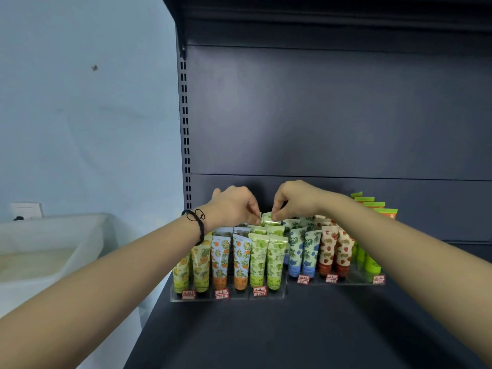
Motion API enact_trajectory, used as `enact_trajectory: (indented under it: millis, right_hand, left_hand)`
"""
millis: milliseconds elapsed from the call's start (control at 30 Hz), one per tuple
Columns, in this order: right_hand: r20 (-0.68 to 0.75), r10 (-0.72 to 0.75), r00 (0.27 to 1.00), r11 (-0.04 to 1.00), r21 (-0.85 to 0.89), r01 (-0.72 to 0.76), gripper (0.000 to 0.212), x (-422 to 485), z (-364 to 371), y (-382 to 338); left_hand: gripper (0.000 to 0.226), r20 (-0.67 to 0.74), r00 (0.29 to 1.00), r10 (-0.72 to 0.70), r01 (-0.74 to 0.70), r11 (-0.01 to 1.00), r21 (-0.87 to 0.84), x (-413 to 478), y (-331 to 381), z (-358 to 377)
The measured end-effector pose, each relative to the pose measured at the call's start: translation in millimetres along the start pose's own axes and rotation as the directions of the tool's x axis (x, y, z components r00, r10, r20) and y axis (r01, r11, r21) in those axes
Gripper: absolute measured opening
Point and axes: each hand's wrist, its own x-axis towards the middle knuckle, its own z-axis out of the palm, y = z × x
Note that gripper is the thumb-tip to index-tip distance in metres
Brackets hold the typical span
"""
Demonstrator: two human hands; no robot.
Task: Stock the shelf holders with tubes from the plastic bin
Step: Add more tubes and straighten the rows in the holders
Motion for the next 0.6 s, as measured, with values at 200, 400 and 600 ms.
enact_trajectory:
  millis: [200, 400, 600]
  right_hand:
    - [-0.001, 0.045, 0.999, 0.995, -0.092, -0.045, 0.005, 9.0, 8.8, -4.5]
    - [0.003, 0.062, 0.998, 0.995, -0.081, -0.061, 0.001, 10.6, 12.5, -3.5]
    - [0.028, 0.057, 0.998, 0.998, -0.038, -0.056, 0.003, 13.0, 6.8, 1.4]
  left_hand:
    - [0.008, -0.058, 0.997, -0.042, 0.042, 0.999, -0.009, 4.6, 1.4, -2.0]
    - [0.006, -0.048, 0.998, -0.035, 0.037, 0.999, 0.040, 7.2, 1.6, 2.1]
    - [0.013, -0.113, 0.994, -0.007, 0.013, 0.999, 0.049, 9.5, -0.8, 0.8]
